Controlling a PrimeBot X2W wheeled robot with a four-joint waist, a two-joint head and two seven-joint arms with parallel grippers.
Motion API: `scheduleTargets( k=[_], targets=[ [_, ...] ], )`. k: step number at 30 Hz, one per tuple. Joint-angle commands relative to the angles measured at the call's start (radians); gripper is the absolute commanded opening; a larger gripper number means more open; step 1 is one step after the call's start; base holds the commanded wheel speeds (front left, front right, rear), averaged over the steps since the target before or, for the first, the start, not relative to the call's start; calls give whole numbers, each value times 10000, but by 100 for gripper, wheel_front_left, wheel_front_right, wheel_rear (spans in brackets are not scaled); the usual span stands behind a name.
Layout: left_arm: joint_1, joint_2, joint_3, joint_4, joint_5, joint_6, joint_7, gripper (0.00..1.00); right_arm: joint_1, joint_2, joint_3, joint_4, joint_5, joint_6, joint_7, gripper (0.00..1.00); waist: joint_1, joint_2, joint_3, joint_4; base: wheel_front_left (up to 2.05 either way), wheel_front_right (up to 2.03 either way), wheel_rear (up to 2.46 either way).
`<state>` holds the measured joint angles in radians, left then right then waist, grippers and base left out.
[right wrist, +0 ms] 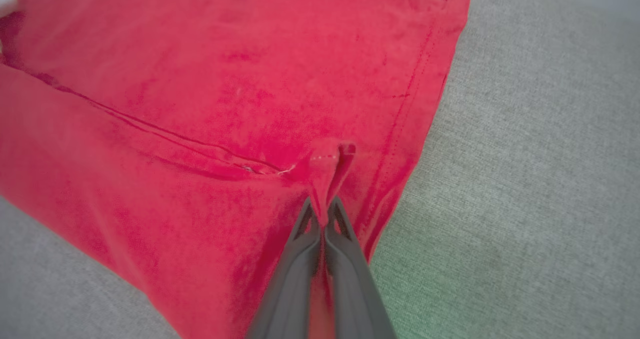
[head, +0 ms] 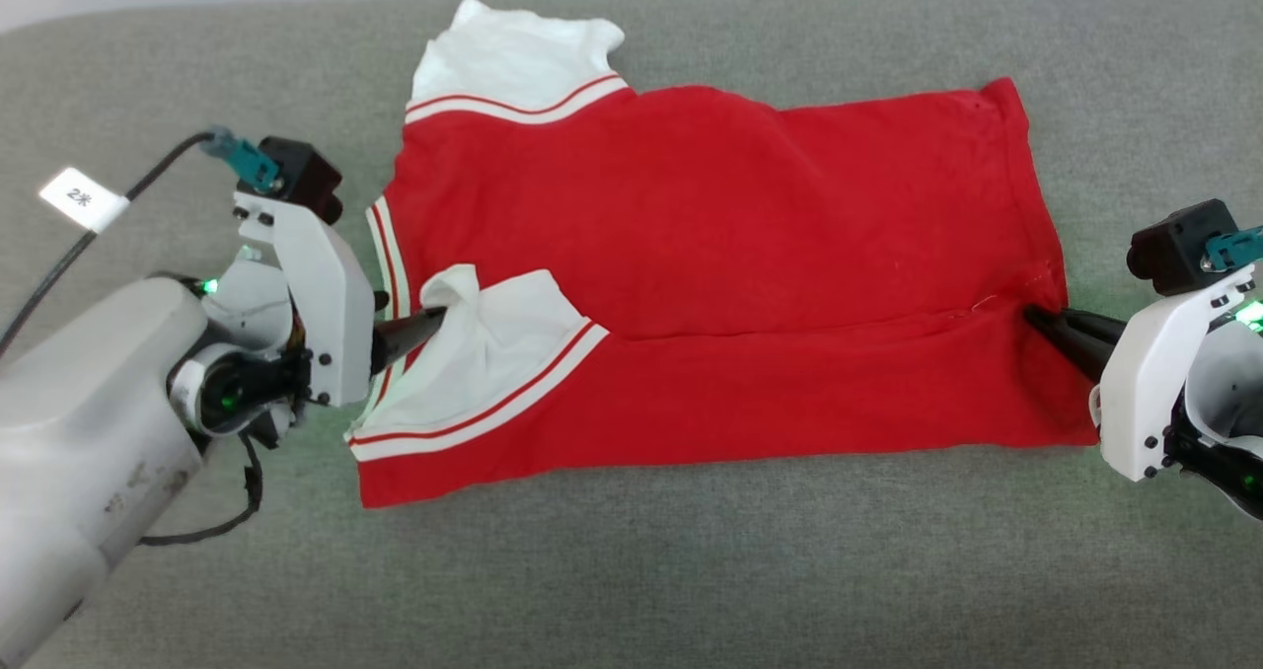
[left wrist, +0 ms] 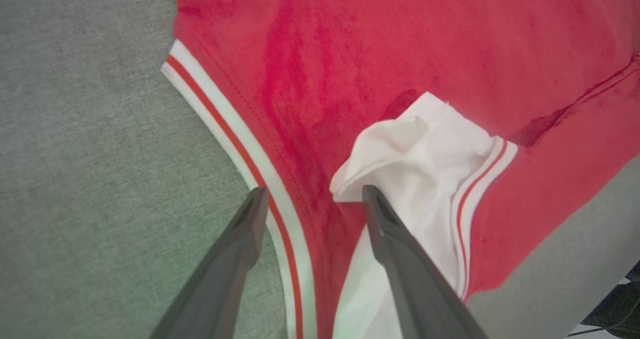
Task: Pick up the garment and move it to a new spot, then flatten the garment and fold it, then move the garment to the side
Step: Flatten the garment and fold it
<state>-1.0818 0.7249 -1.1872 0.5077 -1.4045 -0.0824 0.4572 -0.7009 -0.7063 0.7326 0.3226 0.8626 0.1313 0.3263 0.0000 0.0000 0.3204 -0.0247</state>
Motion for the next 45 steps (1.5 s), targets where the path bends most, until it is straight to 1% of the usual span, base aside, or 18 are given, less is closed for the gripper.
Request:
scheduleTargets(
  k=[1, 2, 3, 7, 10, 15, 19, 22, 26, 30, 33, 38, 42, 45],
  targets=[
    [35, -29, 8, 30, -46, 0, -20, 100, -92, -16, 67, 34, 105, -11, 6, 68, 0, 0, -157, 61, 0, 0, 0],
    [66, -15, 12, 32, -41, -6, -51, 100, -121, -22, 138, 60, 154, -11, 2, 87, 0, 0, -227, 78, 0, 0, 0],
    [112, -1, 42, 33, -73, 8, -90, 100, -166, -32, 202, 98, 181, -11, -20, 100, 0, 0, -311, 90, 0, 0, 0],
    [299, 101, 81, -143, -78, 72, -296, 100, -219, -83, 349, 244, 343, -11, -90, 100, 0, 0, -644, 147, 0, 0, 0],
    [519, 231, 153, -399, -136, 182, -550, 100, -150, -131, 371, 274, 342, -11, -346, 100, 0, 0, -940, 174, 0, 0, 0],
    [1114, 514, 276, -1085, -552, 560, -717, 100, 174, -252, 94, 325, 276, -11, -873, 100, 0, 0, -1373, 198, 0, 0, 0],
    [1640, 817, 267, -1657, -1001, 1167, -459, 100, 552, -193, -525, 321, 138, -11, -1377, 100, 0, 0, -1674, 180, 0, 0, 0],
    [2006, 1031, 210, -2037, -1323, 1596, -218, 100, 1019, -77, -1200, 244, 72, -11, -1590, 100, 0, 0, -1889, 76, 0, 0, 0],
    [2460, 1347, 173, -2389, -1691, 2090, 2, 100, 1701, 174, -2198, -54, -139, -11, -1522, 100, 0, 0, -2025, -131, 0, 0, 0],
    [2784, 1602, 119, -2561, -1961, 2441, 207, 100, 2405, 427, -3274, -485, -542, -11, -1183, 100, 0, 0, -2015, -364, 0, 0, 0],
    [2929, 1644, 47, -2480, -1891, 2516, 197, 100, 2981, 699, -4056, -894, -873, -11, -811, 100, 0, 0, -1957, -499, 0, 0, 0],
    [3105, 1470, -76, -1865, -1972, 2598, 327, 100, 3855, 1330, -5385, -1746, -1503, -11, -88, 100, 0, 0, -1810, -726, 0, 0, 0],
    [3079, 1272, -198, -1249, -1796, 2428, 403, 100, 4435, 1865, -6189, -2507, -1900, -11, 579, 100, 0, 0, -1689, -837, 0, 0, 0],
    [3045, 983, -155, -769, -1917, 2229, 426, 100, 4810, 2213, -6532, -2996, -2062, -9, 1253, 100, 0, 0, -1586, -875, 0, 0, 0]
  ],
)
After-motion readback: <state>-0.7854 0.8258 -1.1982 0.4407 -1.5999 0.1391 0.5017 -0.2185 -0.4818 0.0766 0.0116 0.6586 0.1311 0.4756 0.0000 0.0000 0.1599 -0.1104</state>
